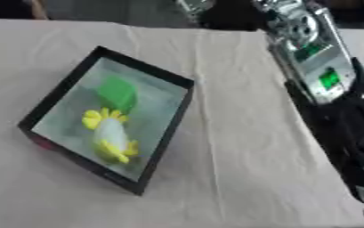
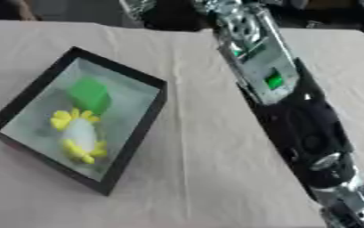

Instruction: Pick up objects on the table and place them in the box.

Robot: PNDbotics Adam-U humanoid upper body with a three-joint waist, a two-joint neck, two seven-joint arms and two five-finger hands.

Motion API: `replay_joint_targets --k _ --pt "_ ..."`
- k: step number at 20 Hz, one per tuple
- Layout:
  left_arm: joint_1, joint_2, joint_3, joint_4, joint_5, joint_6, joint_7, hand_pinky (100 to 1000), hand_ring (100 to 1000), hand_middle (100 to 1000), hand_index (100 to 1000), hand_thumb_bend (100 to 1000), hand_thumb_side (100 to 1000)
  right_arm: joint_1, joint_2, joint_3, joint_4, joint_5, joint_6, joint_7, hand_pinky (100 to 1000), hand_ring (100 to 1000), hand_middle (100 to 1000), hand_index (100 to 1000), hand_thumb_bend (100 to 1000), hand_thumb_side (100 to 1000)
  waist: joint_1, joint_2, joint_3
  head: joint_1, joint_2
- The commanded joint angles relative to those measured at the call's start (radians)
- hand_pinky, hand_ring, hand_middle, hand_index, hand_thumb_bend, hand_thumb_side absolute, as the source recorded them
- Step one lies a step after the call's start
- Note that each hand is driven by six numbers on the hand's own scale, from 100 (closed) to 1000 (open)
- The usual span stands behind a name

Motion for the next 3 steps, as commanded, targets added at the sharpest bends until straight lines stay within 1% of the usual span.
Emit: replay_joint_targets --k 1,3 --pt "-0.015 0.020 -0.006 -0.011 0.002 -0.001 -0.012 816 585 769 786 456 653 0.028 -0.052 -0.039 -0.010 -0.116 0.005 -0.091 957 873 808 900 100 428 0.006 -0.008 -0.001 0.006 -0.001" --pt "-0.019 0.022 -0.011 -0.010 0.003 0.000 -0.018 816 584 769 786 457 652 0.064 -0.062 -0.054 0.007 -0.147 -0.003 -0.130 957 873 806 898 100 423 0.008 -0.006 -0.002 0.009 -0.001"
